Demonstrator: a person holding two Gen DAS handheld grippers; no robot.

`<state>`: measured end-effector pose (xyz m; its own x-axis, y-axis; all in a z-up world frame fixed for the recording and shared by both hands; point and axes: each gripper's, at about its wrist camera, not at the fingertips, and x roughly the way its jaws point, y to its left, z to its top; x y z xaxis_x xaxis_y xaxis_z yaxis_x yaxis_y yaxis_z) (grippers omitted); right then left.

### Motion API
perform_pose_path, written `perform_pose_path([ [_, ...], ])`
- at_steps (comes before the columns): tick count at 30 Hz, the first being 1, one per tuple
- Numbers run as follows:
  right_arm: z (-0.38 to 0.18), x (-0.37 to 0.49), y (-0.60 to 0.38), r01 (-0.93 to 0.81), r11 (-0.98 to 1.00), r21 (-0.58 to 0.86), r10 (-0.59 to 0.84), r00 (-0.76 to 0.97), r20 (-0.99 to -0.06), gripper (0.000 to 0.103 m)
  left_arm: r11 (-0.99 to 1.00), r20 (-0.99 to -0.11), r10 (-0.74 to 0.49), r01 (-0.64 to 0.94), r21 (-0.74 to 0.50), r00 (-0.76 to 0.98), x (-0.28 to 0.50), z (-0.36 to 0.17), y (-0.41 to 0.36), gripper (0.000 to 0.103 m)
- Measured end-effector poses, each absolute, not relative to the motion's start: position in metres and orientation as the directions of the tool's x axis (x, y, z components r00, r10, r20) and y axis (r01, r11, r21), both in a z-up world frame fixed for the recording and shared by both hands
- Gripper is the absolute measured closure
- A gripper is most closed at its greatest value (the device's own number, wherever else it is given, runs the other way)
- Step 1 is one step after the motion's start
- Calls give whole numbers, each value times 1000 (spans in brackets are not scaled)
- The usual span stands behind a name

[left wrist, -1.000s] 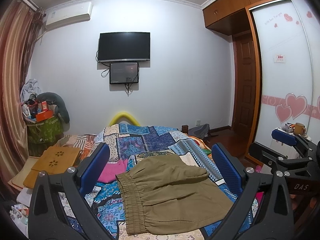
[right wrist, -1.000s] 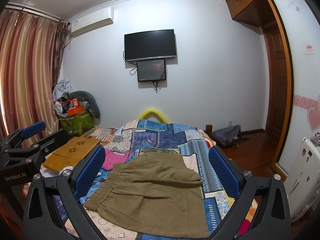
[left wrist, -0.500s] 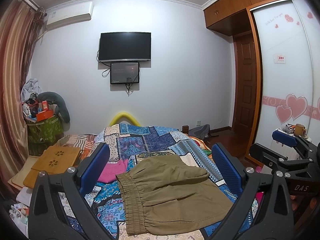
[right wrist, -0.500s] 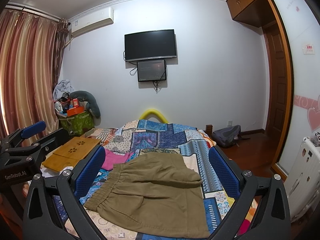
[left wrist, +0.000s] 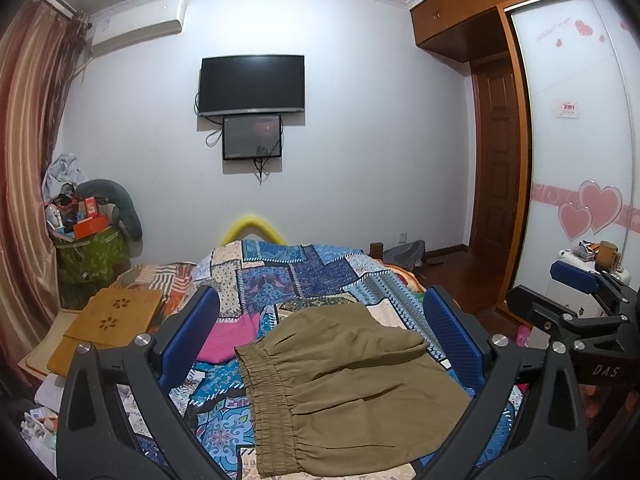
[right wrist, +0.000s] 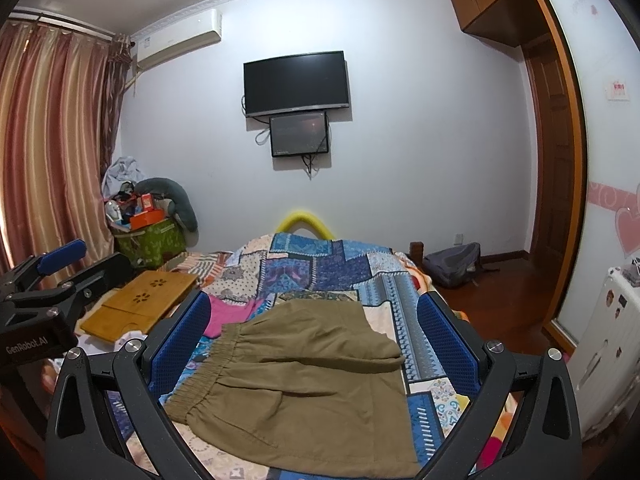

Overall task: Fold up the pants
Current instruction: 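Grasp the pants waistband with the left tool while the right tool grasps the leg hem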

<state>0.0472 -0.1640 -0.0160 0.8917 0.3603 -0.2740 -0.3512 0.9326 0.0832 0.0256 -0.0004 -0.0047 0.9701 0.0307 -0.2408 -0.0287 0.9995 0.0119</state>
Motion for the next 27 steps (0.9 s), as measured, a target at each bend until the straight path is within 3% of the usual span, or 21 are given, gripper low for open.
perform_pose_path([
  [7,-36,92,-173,-335,937,96,347,873,-342,0,996,-356,85,-81,27,930,89,-28,26,0],
  [12,-64,130,-182,-299,952,56,296,869,-397,0,993,-486,120,-111,46,866,146,-61,53,0],
  [27,-182,246,-205,-272,961,50,217,631,-744,1,991,-808,107,-125,42,580,255,-197,109,0],
])
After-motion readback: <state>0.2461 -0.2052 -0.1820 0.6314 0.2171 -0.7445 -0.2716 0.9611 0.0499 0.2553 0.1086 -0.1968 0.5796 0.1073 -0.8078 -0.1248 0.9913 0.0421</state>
